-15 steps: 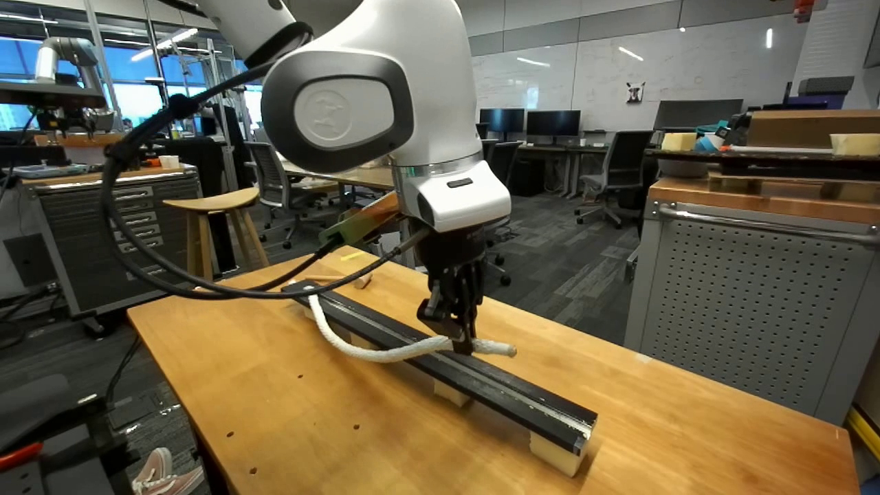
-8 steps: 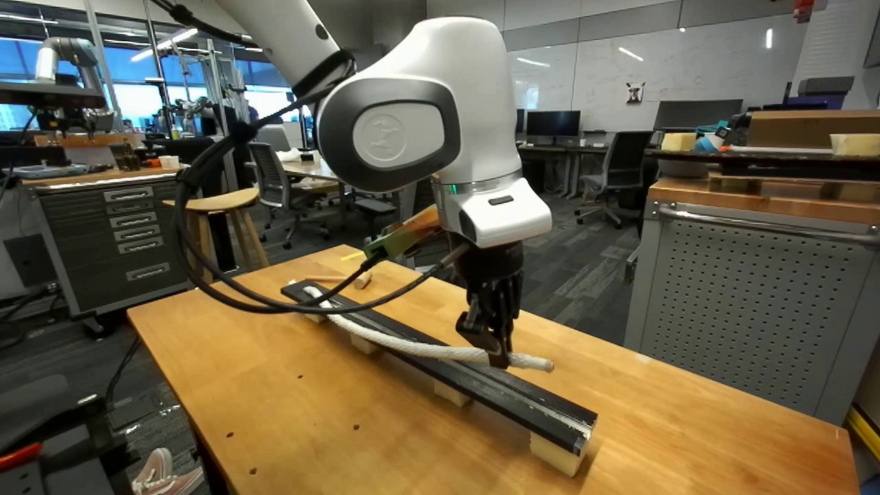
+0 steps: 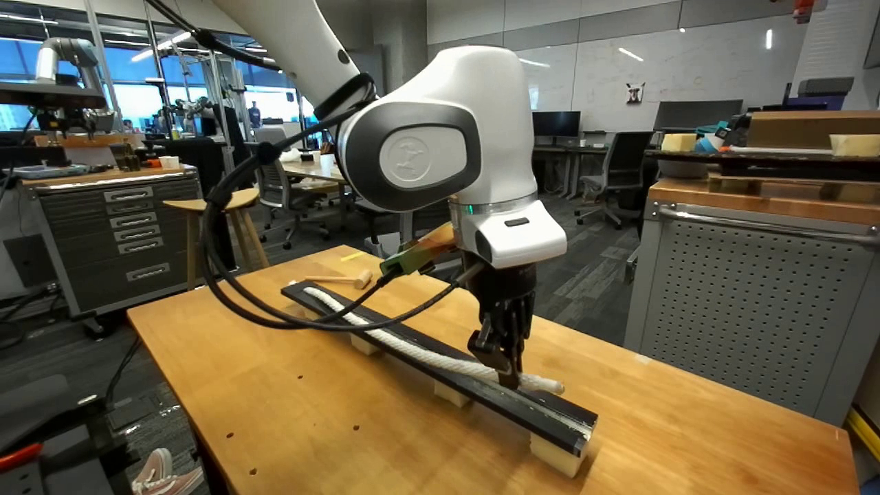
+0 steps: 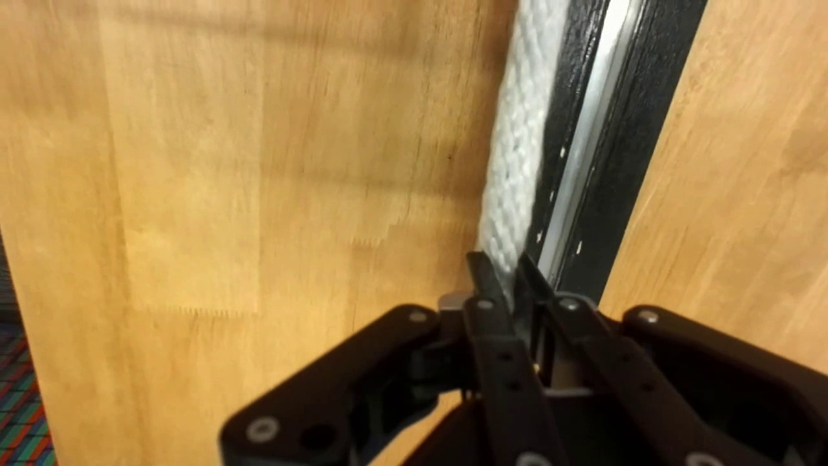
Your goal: Put the rope in the groove on the object
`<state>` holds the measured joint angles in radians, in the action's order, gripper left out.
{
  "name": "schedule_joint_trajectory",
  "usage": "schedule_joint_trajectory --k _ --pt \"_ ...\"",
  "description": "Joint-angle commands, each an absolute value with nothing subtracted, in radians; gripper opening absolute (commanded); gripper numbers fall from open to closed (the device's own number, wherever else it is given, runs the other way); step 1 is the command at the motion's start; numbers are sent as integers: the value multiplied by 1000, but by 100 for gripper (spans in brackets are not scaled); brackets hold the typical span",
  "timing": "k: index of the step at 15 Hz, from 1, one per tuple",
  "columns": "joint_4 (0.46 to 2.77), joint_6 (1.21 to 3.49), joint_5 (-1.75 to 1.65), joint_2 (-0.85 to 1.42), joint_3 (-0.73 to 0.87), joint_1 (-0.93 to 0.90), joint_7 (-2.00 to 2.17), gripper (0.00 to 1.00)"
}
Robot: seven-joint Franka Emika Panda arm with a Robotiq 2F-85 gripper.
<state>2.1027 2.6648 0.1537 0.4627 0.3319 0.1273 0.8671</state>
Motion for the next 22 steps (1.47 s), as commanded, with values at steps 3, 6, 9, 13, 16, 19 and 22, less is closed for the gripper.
schedule_joint_trajectory --k 3,6,9,13,16,19,22 --pt "2029 2621 109 536 342 115 875 3" --pt "1998 2622 99 568 353 108 892 3" --pt "1962 2619 107 599 356 112 903 3" --pt "1927 2616 105 635 359 106 925 3" --pt "1901 2609 107 658 356 104 936 3" --pt "1872 2603 108 679 356 101 948 3" --pt "1854 2604 106 693 360 94 964 3"
